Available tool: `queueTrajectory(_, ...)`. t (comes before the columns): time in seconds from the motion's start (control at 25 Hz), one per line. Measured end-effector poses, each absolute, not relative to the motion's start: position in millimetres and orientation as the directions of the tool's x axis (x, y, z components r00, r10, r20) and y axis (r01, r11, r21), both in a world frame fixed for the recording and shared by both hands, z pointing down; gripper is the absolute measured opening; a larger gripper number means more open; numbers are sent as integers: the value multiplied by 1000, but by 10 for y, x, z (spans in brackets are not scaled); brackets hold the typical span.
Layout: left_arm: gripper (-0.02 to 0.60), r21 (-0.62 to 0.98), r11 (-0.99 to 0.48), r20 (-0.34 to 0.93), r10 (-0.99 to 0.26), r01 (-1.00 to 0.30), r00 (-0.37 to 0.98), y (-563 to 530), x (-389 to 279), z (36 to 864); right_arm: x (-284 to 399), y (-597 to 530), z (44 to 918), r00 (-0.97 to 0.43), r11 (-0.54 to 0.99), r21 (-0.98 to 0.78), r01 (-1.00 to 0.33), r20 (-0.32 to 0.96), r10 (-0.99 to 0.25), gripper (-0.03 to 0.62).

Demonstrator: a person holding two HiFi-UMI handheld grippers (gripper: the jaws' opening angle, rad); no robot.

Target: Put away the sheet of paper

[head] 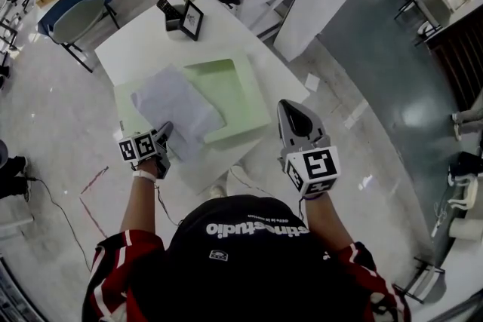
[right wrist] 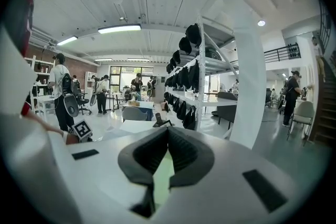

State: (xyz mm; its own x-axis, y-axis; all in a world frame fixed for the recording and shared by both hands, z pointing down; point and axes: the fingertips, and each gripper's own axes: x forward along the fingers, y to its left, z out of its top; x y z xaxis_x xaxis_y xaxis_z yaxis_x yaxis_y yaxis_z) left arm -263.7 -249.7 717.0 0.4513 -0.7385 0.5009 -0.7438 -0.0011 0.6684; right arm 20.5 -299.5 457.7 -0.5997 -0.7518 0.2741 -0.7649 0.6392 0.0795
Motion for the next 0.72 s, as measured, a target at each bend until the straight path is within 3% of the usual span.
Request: queueTrajectory(0.72, 6, 717, 113, 584, -635, -688, 505, -2651, -2602, 7526, 220, -3121, 4564, -605, 644, 75, -762, 274, -748, -2)
